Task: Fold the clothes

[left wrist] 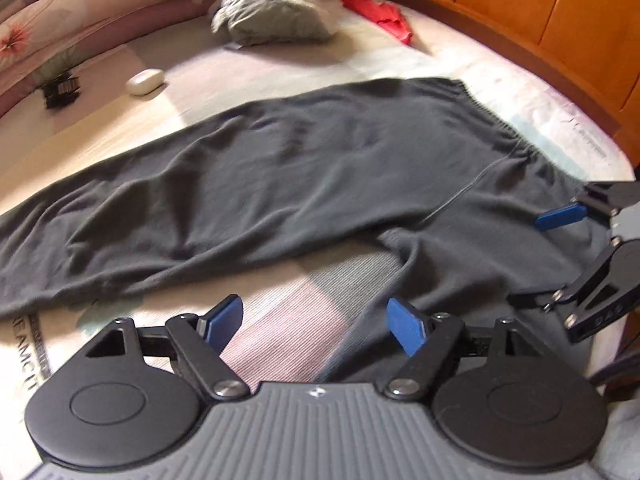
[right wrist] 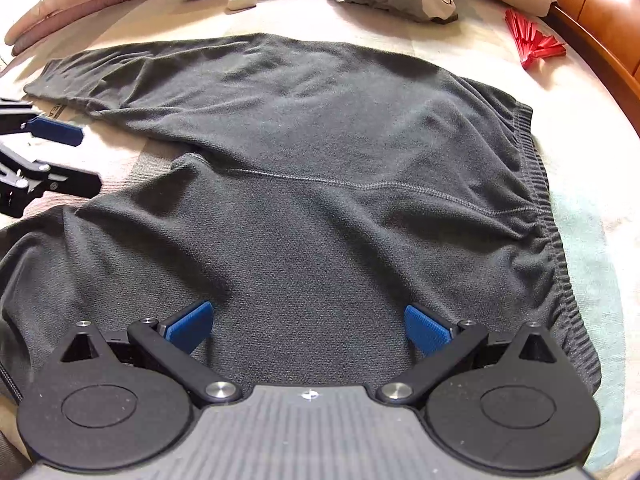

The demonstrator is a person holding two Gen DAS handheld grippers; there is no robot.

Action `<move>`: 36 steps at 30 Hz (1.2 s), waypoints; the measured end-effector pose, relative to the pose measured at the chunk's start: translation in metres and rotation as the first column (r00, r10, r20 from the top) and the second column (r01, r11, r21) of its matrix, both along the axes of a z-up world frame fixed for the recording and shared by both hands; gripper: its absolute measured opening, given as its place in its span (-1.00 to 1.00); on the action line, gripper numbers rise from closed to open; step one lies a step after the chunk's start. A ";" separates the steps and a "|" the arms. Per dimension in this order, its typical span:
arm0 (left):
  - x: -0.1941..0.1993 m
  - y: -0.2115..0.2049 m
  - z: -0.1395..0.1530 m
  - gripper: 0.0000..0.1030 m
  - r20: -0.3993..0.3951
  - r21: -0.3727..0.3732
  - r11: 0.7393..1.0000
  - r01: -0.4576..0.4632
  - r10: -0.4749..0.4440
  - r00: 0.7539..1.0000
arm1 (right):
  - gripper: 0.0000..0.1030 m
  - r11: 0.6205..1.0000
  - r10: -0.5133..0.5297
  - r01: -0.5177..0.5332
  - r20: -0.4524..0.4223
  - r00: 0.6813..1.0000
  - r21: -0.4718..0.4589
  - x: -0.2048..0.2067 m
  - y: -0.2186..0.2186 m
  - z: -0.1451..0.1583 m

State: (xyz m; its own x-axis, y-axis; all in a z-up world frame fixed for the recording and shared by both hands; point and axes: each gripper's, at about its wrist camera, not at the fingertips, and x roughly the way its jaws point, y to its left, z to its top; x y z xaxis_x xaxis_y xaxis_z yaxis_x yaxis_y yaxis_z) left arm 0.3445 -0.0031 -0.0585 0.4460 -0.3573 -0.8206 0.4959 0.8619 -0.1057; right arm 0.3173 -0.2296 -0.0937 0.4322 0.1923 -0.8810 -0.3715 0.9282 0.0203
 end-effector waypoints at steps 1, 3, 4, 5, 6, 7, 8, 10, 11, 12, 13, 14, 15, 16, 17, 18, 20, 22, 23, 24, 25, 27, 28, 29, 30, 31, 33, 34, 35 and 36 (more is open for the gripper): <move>0.004 -0.011 0.001 0.52 0.007 -0.025 0.999 0.030 -0.030 1.000 | 1.00 1.000 0.015 -0.015 0.011 1.000 -0.009 -0.001 0.000 0.002; 0.012 -0.033 -0.001 0.52 0.019 -0.056 0.995 0.082 -0.081 0.996 | 1.00 0.999 0.041 -0.040 0.028 0.999 -0.027 -0.004 -0.004 0.004; 0.016 -0.044 -0.002 0.52 0.026 -0.071 0.992 0.108 -0.106 0.994 | 1.00 0.998 0.050 -0.049 0.035 0.998 -0.039 -0.005 -0.007 0.005; 0.020 -0.054 -0.004 0.52 0.031 -0.084 0.988 0.132 -0.130 0.991 | 1.00 0.997 0.058 -0.056 0.043 0.997 -0.052 -0.005 -0.010 0.005; 0.022 -0.064 -0.007 0.52 0.037 -0.088 0.984 0.154 -0.151 0.988 | 1.00 0.996 0.059 -0.056 0.053 0.997 -0.063 -0.005 -0.015 0.005; 0.025 -0.073 -0.010 0.52 0.042 -0.088 0.981 0.174 -0.171 0.984 | 1.00 0.996 0.058 -0.053 0.063 0.996 -0.074 -0.005 -0.020 0.005; 0.026 -0.080 -0.015 0.52 0.039 -0.082 0.980 0.183 -0.180 0.983 | 1.00 0.996 0.051 -0.046 0.065 0.997 -0.079 -0.004 -0.025 0.003; 0.029 -0.089 -0.024 0.52 0.021 -0.061 0.980 0.189 -0.188 0.982 | 1.00 0.997 0.021 -0.017 0.048 0.999 -0.081 0.001 -0.036 -0.002; 0.031 -0.094 -0.029 0.52 0.012 -0.051 0.980 0.192 -0.192 0.981 | 1.00 0.997 0.004 -0.002 0.038 0.999 -0.076 0.003 -0.042 -0.006; 0.032 -0.096 -0.034 0.51 -0.003 -0.037 0.982 0.184 -0.184 0.983 | 1.00 0.998 -0.016 0.017 0.024 1.000 -0.063 0.003 -0.050 -0.009; 0.032 -0.093 -0.037 0.51 -0.006 -0.027 0.984 0.174 -0.175 0.985 | 1.00 0.998 -0.035 0.036 0.017 0.999 -0.054 0.002 -0.056 -0.010; 0.030 -0.090 -0.038 0.53 0.001 -0.025 0.984 0.175 -0.175 0.985 | 1.00 0.997 -0.054 0.055 0.012 0.998 -0.047 -0.001 -0.062 -0.010; 0.029 -0.089 -0.037 0.55 0.001 -0.019 0.983 0.181 -0.181 0.983 | 1.00 0.997 -0.073 0.073 0.007 0.997 -0.039 -0.003 -0.068 -0.010; 0.029 -0.088 -0.036 0.55 0.000 -0.004 0.982 0.189 -0.189 0.982 | 1.00 0.995 -0.091 0.091 0.001 0.996 -0.032 -0.005 -0.074 -0.010; 0.029 -0.088 -0.034 0.54 0.001 0.010 0.981 0.195 -0.195 0.981 | 1.00 0.994 -0.099 0.099 0.002 0.995 -0.037 -0.007 -0.077 -0.008; 0.030 -0.088 -0.031 0.54 0.003 0.018 0.980 0.196 -0.196 0.981 | 1.00 0.994 -0.103 0.103 0.005 0.995 -0.046 -0.009 -0.078 -0.005; 0.035 -0.088 -0.025 0.54 0.009 0.017 0.980 0.198 -0.198 0.980 | 1.00 0.993 -0.104 0.105 0.023 0.994 -0.057 -0.014 -0.079 0.002; 0.044 -0.092 -0.021 0.54 0.024 0.011 0.979 0.203 -0.204 0.979 | 1.00 0.994 -0.098 0.100 0.050 0.994 -0.052 -0.017 -0.077 0.006; 0.049 -0.096 -0.019 0.54 0.033 0.011 0.979 0.203 -0.203 0.979 | 1.00 0.994 -0.101 0.103 0.040 0.994 -0.040 -0.017 -0.075 0.004; 0.055 -0.102 -0.018 0.52 0.039 0.002 0.979 0.203 -0.203 0.978 | 1.00 0.993 -0.112 0.112 0.021 0.994 -0.031 -0.017 -0.074 0.000; 0.060 -0.109 -0.016 0.52 0.045 -0.013 0.979 0.204 -0.203 0.978 | 1.00 0.991 -0.127 0.127 0.000 0.992 -0.031 -0.018 -0.072 -0.006; 0.072 -0.124 -0.012 0.52 0.056 -0.045 0.976 0.213 -0.211 0.976 | 1.00 0.988 -0.147 0.148 0.029 0.989 -0.034 -0.024 -0.068 -0.013; 0.077 -0.133 -0.010 0.52 0.062 -0.061 0.971 0.230 -0.226 0.972 | 1.00 0.987 -0.154 0.156 0.046 0.987 -0.031 -0.026 -0.067 -0.015; 0.081 -0.143 -0.009 0.52 0.069 -0.074 0.966 0.249 -0.244 0.967 | 1.00 0.986 -0.161 0.163 0.056 0.985 -0.025 -0.027 -0.068 -0.015; 0.085 -0.154 -0.009 0.52 0.075 -0.084 0.959 0.271 -0.265 0.961 | 1.00 0.985 -0.168 0.170 0.063 0.984 -0.018 -0.028 -0.068 -0.016; 0.088 -0.166 -0.010 0.52 0.082 -0.090 0.951 0.297 -0.290 0.954 | 1.00 0.985 -0.169 0.170 0.067 0.983 -0.014 -0.029 -0.069 -0.016; 0.093 -0.187 -0.012 0.52 0.088 -0.097 0.937 0.335 -0.328 0.941 | 1.00 0.986 -0.166 0.167 0.073 0.983 -0.008 -0.030 -0.070 -0.016; 0.095 -0.196 -0.015 0.52 0.087 -0.100 0.932 0.350 -0.342 0.936 | 1.00 0.986 -0.165 0.166 0.076 0.983 -0.004 -0.030 -0.070 -0.016; 0.098 -0.206 -0.017 0.52 0.086 -0.103 0.926 0.364 -0.356 0.930 | 1.00 0.986 -0.165 0.166 0.079 0.983 -0.002 -0.031 -0.071 -0.016; 0.101 -0.214 -0.020 0.52 0.081 -0.106 0.924 0.369 -0.361 0.929 | 1.00 0.986 -0.166 0.166 0.084 0.983 -0.001 -0.031 -0.071 -0.016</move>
